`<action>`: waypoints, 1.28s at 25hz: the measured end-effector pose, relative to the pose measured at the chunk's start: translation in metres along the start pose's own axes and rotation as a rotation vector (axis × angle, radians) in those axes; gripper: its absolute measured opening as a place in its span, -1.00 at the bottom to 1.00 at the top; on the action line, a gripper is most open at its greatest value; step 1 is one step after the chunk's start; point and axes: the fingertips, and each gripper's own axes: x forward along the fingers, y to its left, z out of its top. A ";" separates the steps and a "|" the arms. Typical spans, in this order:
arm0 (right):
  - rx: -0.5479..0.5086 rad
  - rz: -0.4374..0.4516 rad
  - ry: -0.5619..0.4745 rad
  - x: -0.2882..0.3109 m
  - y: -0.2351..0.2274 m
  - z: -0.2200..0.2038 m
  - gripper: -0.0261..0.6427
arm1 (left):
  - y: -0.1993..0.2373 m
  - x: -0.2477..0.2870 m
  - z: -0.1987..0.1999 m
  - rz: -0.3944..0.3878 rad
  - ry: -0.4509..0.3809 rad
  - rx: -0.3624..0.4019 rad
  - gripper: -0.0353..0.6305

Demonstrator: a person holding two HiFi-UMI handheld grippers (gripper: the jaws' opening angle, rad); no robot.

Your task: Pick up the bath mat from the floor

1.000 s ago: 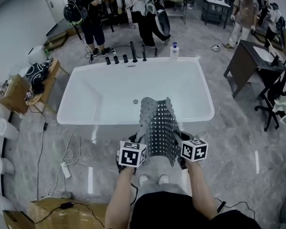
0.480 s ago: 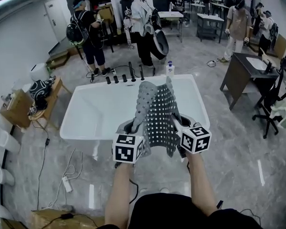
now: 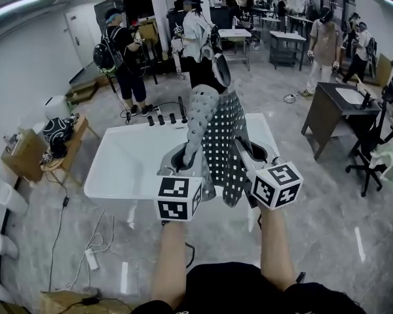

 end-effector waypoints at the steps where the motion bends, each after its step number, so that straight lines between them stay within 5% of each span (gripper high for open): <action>1: -0.008 0.007 -0.014 -0.003 0.003 0.007 -0.86 | -0.002 -0.002 0.004 0.001 -0.006 0.009 -0.74; 32: -0.056 -0.002 0.004 -0.002 0.005 0.005 -0.86 | 0.007 -0.006 0.001 0.001 -0.016 -0.034 -0.76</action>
